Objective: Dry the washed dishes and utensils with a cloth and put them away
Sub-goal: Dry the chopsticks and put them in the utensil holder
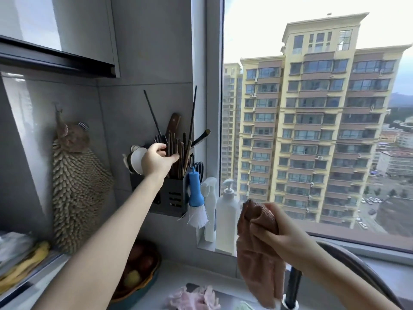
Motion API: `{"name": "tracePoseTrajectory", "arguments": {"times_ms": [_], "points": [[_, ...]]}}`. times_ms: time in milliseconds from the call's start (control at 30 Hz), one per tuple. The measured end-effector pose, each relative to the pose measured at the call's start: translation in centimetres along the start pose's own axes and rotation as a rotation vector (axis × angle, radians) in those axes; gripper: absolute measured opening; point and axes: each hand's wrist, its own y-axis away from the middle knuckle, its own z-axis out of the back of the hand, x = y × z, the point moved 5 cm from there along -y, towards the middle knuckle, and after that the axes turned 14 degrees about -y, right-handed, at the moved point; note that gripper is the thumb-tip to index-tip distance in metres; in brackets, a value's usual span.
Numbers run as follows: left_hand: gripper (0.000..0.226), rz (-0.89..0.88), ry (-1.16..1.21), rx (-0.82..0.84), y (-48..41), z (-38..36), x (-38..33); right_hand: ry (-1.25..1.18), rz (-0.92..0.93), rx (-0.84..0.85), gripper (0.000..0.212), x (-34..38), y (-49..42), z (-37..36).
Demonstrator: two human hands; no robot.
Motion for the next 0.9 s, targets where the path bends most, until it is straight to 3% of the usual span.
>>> {"name": "tracePoseTrajectory", "arguments": {"times_ms": [133,233,333,533,767,900], "points": [[0.042,-0.133,-0.073,-0.116,4.1,1.7,-1.4,0.002,0.064,-0.059,0.048,0.4,5.8,2.9],[0.037,-0.289,-0.114,-0.201,6.9,2.8,-3.8,-0.043,0.079,-0.096,0.048,1.6,10.3,5.3],[0.027,-0.429,-0.053,-0.158,11.4,2.1,-7.7,-0.096,0.057,-0.138,0.043,2.0,14.8,8.7],[0.017,-0.702,0.099,0.292,27.9,-4.8,-16.3,-0.138,0.006,-0.362,0.035,0.3,25.1,17.1],[0.016,-0.943,0.190,0.732,50.2,-13.3,-18.4,0.386,-0.291,-0.568,0.034,-3.1,38.9,26.4],[0.009,-0.812,0.091,0.986,59.6,-21.0,-14.5,0.496,-0.407,-0.688,0.036,-4.5,45.9,30.2]]}}
